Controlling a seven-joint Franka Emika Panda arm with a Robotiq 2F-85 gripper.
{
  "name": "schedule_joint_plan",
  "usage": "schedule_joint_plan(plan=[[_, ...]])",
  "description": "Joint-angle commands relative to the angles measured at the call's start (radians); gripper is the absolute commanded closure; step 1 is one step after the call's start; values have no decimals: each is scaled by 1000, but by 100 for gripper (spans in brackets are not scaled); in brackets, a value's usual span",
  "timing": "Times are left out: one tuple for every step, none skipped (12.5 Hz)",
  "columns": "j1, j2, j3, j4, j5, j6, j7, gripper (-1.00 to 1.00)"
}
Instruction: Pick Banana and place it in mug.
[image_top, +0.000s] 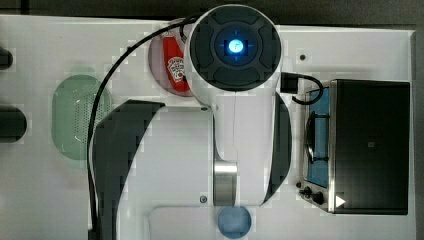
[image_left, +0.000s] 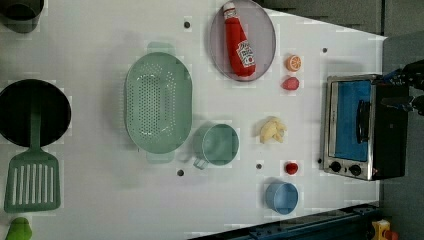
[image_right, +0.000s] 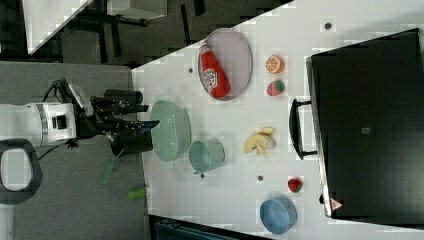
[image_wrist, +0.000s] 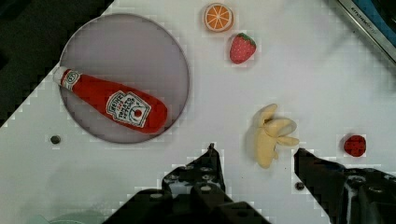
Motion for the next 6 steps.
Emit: schedule_joint_plan(plan=[[-32, -281, -59, -118, -9, -167, -71, -54], [-32, -277, -59, -125, -9, -167, -71, -83], [-31, -271, -58, -138, -9, -165, -71, -97], [-31, -260, -57, -159, -9, -164, -74, -100], [-30, -247, -55, -183, -9, -156, -75, -100], [-28, -230, -53, -213, -9, -128, -75, -100]])
